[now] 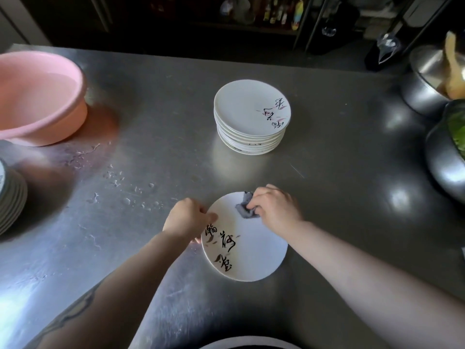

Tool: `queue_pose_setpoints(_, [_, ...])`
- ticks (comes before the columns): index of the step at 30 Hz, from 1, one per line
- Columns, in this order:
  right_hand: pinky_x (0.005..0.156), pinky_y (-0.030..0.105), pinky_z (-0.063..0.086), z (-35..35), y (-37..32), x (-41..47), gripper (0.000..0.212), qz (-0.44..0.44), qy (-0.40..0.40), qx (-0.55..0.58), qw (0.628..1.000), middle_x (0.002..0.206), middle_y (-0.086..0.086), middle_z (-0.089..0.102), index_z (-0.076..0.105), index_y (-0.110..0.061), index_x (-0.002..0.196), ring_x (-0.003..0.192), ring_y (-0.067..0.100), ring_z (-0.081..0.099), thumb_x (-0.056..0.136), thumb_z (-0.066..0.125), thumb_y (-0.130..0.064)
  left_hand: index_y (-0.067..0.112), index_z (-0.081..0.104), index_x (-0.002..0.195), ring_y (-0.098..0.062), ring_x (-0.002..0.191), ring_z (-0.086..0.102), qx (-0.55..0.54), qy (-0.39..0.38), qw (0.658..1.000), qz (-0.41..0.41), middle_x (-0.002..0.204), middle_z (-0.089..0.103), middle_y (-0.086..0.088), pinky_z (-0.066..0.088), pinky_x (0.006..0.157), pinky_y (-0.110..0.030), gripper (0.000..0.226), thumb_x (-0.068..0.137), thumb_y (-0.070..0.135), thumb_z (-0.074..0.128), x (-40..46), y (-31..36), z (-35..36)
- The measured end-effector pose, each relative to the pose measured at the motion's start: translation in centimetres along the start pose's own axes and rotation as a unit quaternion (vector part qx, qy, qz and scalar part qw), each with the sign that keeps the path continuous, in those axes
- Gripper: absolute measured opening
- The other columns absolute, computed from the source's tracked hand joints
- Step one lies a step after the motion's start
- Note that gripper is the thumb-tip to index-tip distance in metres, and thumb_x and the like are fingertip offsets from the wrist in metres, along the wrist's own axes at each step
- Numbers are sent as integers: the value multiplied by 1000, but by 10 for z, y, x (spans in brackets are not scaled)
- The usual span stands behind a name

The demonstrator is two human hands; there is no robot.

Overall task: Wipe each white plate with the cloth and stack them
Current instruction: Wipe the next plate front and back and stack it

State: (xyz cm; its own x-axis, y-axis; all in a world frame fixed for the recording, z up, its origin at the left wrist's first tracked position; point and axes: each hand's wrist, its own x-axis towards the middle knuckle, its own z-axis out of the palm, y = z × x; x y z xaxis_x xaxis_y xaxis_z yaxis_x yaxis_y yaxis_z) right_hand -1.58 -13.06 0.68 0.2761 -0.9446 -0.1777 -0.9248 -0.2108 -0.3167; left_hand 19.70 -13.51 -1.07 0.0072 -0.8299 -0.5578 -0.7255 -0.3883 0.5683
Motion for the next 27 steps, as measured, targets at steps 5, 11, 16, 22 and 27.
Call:
queue_pose_setpoints(5, [81, 27, 42, -2, 8, -21, 27, 48, -45, -29, 997, 108, -8, 61, 72, -30, 104, 104, 18, 49, 89, 56, -14, 1, 58, 66, -27, 41, 61, -77, 93, 993, -15, 58, 67, -14, 46, 38, -27, 23, 80, 15, 71, -9, -9, 8])
queue_pose_setpoints(11, [81, 26, 44, 11, -6, -69, 23, 101, -65, 39, 992, 104, -9, 64, 74, -35, 99, 104, 17, 54, 87, 61, -20, -3, 59, 69, -37, 47, 64, -123, 126, 984, -24, 64, 68, -20, 53, 42, -39, 25, 79, 15, 72, -23, -13, 16])
queue_pose_setpoints(16, [72, 25, 44, 36, -42, -90, 20, 86, -43, 115, 989, 95, -8, 66, 74, -35, 94, 94, 17, 59, 83, 65, -22, -5, 59, 69, -39, 48, 64, -129, 144, 981, -35, 67, 68, -22, 55, 45, -43, 26, 77, 16, 72, -31, -14, 21])
queue_pose_setpoints(22, [76, 18, 43, 37, -53, -82, 17, 83, -46, 225, 970, 91, -9, 72, 78, -28, 89, 89, 11, 63, 78, 72, -17, 1, 59, 72, -31, 50, 68, -92, 93, 991, -21, 64, 70, -17, 59, 54, -40, 24, 86, 18, 68, -40, -16, 14])
queue_pose_setpoints(27, [71, 13, 46, -9, -8, -112, 37, 150, 168, 351, 909, 78, -15, 68, 72, -37, 76, 75, -1, 64, 74, 75, 1, 25, 62, 77, -4, 67, 63, -63, 242, 950, 186, 72, 67, 11, 52, 66, -23, 17, 80, 18, 77, -85, -37, 21])
